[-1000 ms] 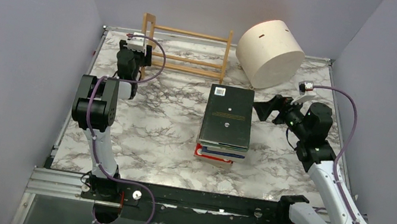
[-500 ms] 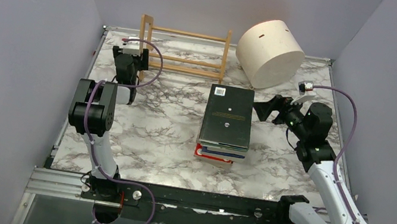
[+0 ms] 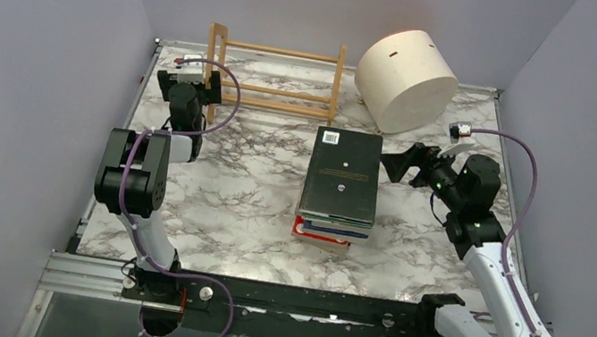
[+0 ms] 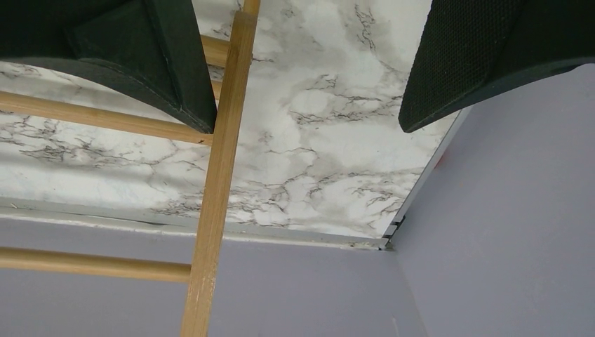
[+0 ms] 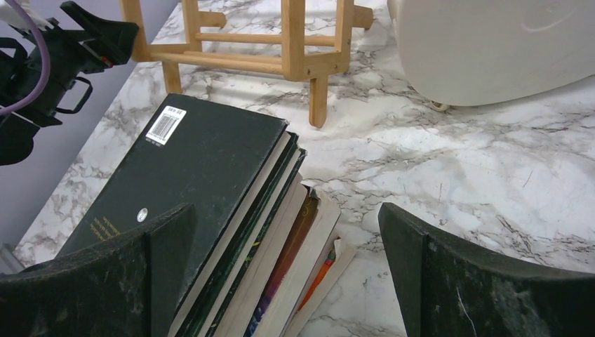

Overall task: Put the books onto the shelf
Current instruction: Move the shelf to the center of the board.

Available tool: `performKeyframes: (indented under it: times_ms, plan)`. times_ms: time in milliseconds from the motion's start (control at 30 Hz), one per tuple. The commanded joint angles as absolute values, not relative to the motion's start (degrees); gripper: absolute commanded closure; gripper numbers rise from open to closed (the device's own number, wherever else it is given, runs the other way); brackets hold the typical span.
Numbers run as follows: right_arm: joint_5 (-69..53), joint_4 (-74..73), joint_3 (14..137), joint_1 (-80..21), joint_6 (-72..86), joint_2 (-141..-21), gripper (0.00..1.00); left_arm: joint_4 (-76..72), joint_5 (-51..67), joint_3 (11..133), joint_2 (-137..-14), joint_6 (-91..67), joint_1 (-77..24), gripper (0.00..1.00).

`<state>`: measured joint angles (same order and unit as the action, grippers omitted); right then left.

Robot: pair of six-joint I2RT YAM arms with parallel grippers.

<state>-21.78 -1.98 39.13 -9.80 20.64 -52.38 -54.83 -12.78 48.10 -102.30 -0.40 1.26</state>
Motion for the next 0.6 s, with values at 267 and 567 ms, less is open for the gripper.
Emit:
performKeyframes:
  times_ms: [267,567]
  plan:
    - [-22.9,-2.5,41.3,-10.2,19.9,-51.2,0.0,-54.2,-15.2,50.0,-98.7,-2.5,1.4,0.01]
    - [-22.5,-2.7,41.8,-10.2,19.5,-51.8,0.0,-52.1,-16.5,56.7,-104.2,0.6,1.4,0.01]
